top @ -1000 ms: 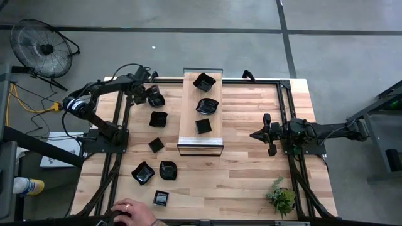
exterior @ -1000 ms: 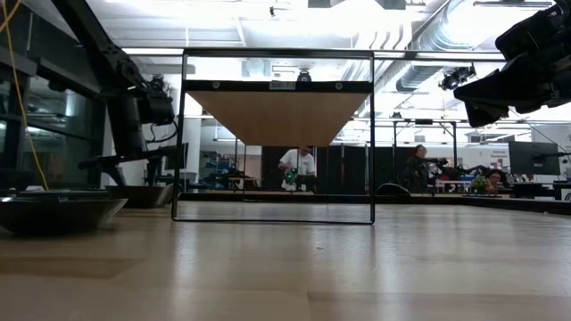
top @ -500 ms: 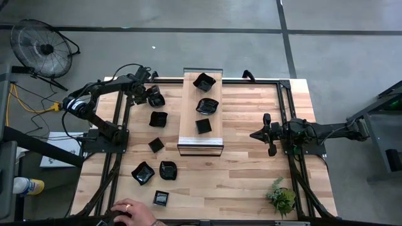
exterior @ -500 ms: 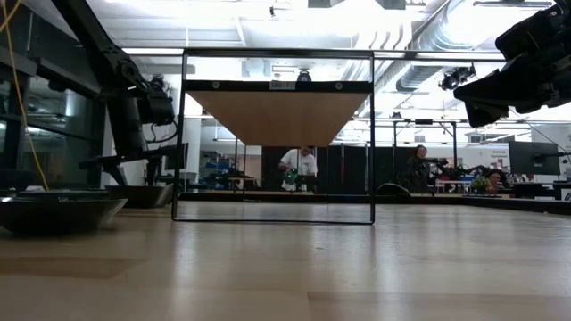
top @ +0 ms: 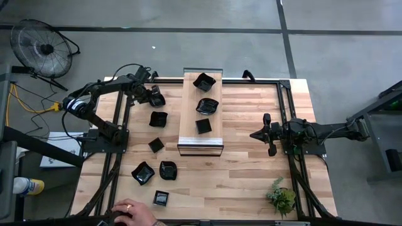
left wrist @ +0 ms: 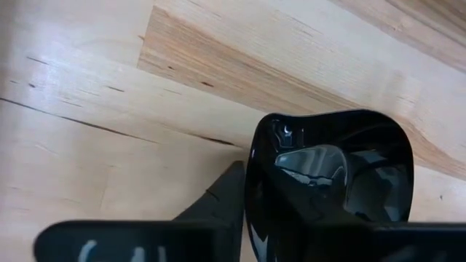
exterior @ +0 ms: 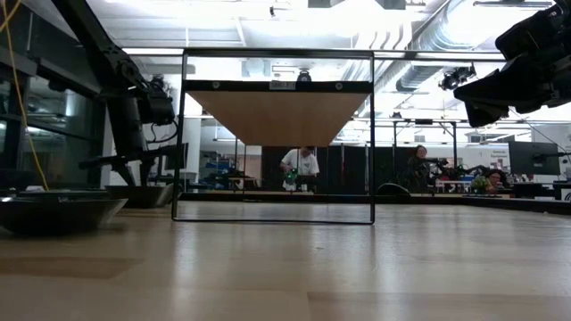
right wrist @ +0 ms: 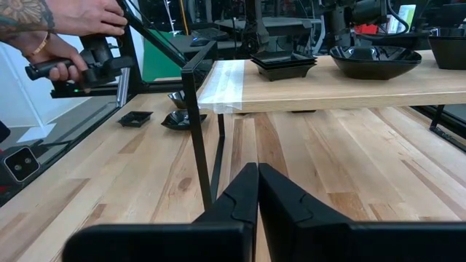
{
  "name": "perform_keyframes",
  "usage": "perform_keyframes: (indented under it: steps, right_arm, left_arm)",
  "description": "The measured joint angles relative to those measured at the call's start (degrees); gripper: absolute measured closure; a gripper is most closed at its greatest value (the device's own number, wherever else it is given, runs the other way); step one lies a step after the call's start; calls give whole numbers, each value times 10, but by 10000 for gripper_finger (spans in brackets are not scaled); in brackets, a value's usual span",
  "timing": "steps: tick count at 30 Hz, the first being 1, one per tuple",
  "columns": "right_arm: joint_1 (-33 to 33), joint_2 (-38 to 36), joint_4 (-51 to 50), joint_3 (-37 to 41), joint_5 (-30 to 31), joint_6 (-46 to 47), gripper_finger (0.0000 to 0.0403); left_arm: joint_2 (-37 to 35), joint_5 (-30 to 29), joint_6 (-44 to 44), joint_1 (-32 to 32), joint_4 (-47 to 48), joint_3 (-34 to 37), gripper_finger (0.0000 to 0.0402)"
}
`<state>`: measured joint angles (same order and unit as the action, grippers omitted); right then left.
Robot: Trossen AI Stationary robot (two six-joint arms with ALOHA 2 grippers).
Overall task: Pick & Place Mini shaped plates
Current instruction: Stack the leaf-shaped plate on top of the stacked leaf-shaped plates on the shelf
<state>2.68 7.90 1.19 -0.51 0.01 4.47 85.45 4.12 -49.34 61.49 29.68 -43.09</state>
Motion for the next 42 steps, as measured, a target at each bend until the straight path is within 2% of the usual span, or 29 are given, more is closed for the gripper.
perform_keyframes:
  steps: [10,19,24,35,42]
  right_arm:
    - [0,0,0,0,0,0,398]
    - [0,0,0,0,0,0,394]
    - [0,0,0,0,0,0,398]
    - [0,0,0,0,0,0,395]
    - [0,0,0,0,0,0,396]
  left_arm:
    - [-1,-2,26,0,1,-1,398]
    - [-9,-2,41,0,0,0,400]
    - [-47,-12,49,0,-2,0,401]
    - [-169,-12,138,0,3,0,401]
    - [-248,45,212,0,3,0,401]
